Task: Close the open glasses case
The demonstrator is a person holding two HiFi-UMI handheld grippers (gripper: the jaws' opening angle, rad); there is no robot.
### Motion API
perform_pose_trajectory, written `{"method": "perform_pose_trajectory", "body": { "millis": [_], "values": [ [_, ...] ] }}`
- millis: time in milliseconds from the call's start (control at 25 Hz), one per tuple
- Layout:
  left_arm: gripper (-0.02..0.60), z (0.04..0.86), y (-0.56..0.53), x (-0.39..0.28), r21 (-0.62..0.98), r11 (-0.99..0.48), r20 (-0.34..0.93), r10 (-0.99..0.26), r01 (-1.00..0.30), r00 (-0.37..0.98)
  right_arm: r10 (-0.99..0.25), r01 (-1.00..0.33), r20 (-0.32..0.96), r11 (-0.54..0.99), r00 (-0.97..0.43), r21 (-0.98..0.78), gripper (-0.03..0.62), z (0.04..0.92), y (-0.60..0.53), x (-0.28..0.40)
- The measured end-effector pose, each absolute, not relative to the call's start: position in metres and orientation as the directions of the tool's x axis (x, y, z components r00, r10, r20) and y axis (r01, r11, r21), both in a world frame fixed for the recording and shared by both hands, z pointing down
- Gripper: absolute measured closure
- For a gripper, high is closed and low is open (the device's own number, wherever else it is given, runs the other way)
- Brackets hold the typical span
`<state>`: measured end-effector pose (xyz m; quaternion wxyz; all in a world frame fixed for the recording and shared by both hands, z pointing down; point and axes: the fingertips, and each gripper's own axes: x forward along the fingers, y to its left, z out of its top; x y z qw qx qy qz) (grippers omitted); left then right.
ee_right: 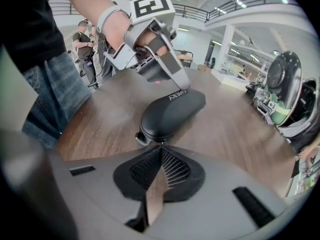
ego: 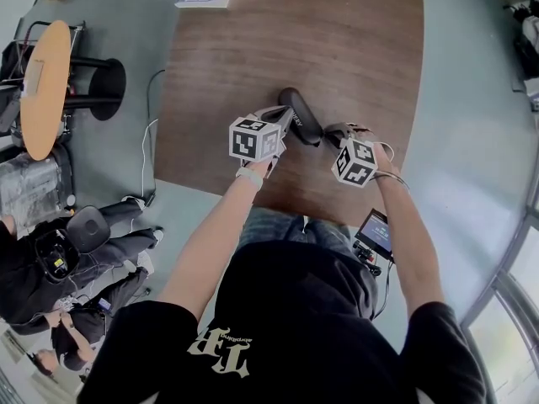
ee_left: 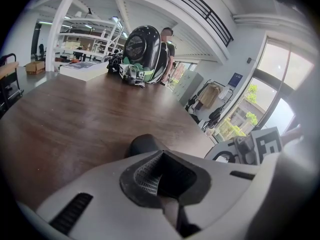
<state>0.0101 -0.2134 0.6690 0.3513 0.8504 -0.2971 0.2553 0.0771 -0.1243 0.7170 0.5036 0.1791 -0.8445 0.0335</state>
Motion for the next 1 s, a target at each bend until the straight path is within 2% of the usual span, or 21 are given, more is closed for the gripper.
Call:
{"method": "perform_pose_trajectory", "body": {
  "millis": [800,1000],
  "values": [
    [0.577,0.665,-0.214,0.007,0.445,-0.560,0.627,-0.362,-0.699,0.690,-0.264,-0.382,0.859,0.920,-0.438,0.088,0.605,0.717,-0.092,0.046],
    [0.577,0.663,-0.216,0.005,0.462,-0.566,0.628,-0.335,-0.683,0.702,-0.267,-0.385,0.859,0.919,-0.436,0.090,0.605,0.716,-0.095,0.042]
  ]
}}
